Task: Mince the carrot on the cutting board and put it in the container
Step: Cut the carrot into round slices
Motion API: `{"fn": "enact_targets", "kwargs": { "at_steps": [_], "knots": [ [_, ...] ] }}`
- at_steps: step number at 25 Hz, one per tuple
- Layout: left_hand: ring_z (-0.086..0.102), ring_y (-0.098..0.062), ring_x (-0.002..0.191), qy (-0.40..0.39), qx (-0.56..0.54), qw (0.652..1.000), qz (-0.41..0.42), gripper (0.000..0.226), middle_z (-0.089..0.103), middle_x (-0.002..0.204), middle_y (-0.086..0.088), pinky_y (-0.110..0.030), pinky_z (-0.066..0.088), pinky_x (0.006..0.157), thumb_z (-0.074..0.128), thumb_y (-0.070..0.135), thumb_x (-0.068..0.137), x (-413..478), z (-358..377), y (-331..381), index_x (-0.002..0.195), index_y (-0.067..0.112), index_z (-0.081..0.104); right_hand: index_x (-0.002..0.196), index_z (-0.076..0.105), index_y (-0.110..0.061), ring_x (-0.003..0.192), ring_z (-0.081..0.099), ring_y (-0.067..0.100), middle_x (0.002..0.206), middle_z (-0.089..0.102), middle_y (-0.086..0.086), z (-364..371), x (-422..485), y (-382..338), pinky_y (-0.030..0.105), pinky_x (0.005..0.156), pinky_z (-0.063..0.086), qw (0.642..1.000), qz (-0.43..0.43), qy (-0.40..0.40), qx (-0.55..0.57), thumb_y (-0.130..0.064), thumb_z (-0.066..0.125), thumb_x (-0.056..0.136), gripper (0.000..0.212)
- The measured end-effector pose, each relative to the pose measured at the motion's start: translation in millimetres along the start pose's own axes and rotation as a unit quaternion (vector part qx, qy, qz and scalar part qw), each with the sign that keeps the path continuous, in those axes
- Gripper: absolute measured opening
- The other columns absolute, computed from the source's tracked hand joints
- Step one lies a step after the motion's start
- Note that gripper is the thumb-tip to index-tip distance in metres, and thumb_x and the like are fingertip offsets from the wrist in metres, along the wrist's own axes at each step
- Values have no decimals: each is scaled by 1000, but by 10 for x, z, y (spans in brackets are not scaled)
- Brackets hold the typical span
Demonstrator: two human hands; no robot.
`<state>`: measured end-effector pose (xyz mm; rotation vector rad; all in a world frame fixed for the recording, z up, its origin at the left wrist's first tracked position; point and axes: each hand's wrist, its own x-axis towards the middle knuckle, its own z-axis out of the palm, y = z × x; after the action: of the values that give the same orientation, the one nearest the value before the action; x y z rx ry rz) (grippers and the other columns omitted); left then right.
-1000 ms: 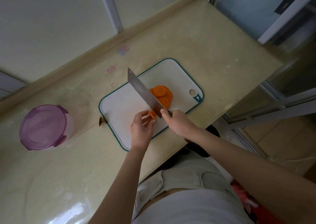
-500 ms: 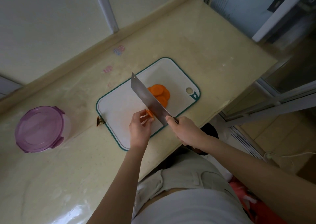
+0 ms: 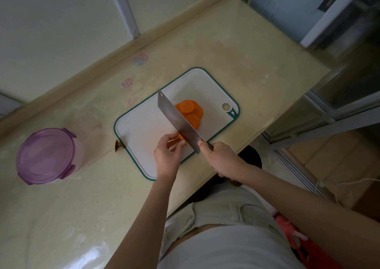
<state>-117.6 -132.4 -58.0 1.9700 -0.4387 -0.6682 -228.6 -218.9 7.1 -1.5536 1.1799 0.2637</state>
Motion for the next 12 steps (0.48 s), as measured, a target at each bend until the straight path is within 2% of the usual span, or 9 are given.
{"fn": "enact_targets", "kwargs": {
  "at_steps": [6,10,12],
  "knots": [
    [60,-10,95,3,1,1000,-23,21,63,103,0,-14,47,82,66,9,84,27,33,15,105,10,62,63,38,-18,49,39,11,59,42,-1,-4,-11,31,24,47,29,1000,10,10,-3,-48,41,96,45],
    [59,-7,91,0,18,1000,0,22,63,102,-1,-4,45,77,67,7,83,36,41,-3,105,10,63,62,38,-17,47,38,12,57,42,0,-25,-24,-21,25,47,29,1000,14,2,12,-46,41,97,46],
    [60,-9,93,3,26,1000,13,23,64,103,-2,-7,45,81,67,7,83,34,38,-25,106,9,63,61,38,-16,47,38,12,56,41,0,-16,-21,-75,25,47,29,1000,11,0,11,-45,40,98,47]
  ]
}}
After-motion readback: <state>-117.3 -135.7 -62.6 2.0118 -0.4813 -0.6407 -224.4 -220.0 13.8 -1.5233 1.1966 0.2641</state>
